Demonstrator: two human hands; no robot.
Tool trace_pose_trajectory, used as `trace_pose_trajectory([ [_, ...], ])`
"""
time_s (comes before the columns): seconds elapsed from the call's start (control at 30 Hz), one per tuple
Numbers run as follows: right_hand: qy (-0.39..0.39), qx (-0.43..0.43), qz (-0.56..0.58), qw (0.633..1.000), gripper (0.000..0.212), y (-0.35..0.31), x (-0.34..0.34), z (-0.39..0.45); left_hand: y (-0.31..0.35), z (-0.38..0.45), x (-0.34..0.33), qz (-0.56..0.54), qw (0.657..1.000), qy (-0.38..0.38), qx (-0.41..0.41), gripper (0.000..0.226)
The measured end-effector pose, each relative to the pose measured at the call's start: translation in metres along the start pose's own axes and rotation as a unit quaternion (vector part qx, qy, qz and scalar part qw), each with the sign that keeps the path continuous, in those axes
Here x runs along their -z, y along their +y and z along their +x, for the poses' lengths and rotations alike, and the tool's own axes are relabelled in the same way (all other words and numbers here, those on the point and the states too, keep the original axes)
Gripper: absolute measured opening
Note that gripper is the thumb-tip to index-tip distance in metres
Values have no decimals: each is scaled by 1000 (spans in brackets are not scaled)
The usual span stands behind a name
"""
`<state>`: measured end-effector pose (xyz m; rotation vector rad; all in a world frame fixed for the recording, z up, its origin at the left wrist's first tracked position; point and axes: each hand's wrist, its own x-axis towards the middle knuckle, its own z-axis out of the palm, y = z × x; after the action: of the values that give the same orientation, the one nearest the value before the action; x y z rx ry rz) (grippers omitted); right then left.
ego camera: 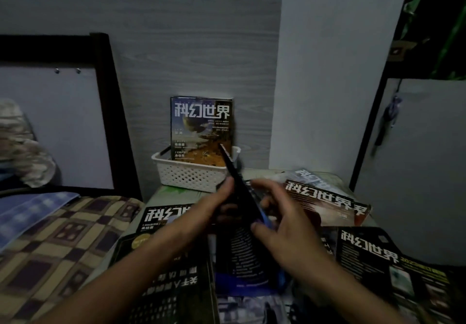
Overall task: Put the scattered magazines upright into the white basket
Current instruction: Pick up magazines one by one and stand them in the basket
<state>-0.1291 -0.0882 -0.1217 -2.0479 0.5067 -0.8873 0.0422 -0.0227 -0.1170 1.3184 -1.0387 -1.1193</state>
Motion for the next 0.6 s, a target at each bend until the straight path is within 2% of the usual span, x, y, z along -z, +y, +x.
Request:
trace_pose_trajectory([
  [0.1,-19,85,-5,996,63,-20,-23,-24,8,-17,-15,-73,981,158,-91,32],
  [0.13,-32,84,27,996,56,-23,-24,-24,9,-21,-20,-87,969,201,-115,23],
  [0.2,-65,44,156,985,44,-32,-20,-16,14,-32,-23,-66,952,262,-146,22],
  [0.27,-54,3,261,964,36,-38,-11,-4,23,-43,-19,-46,948,261,-178,20],
  [0.3,-15,-5,260,965,33,-40,-8,2,27,-49,-15,-50,947,252,-192,18],
  [0.33,42,-11,219,975,35,-41,-4,8,32,-55,-10,-56,946,241,-209,14],
  [0.4,121,-55,130,983,55,-39,6,17,41,-64,3,-63,947,206,-240,12],
  [0.47,98,-112,174,973,65,-37,15,23,47,-73,23,-67,946,167,-271,20],
  [0.53,44,-116,228,966,49,-34,17,25,48,-82,45,-57,942,164,-287,28],
  [0.6,25,-88,235,968,27,-35,11,23,41,-86,61,-38,943,174,-283,31],
])
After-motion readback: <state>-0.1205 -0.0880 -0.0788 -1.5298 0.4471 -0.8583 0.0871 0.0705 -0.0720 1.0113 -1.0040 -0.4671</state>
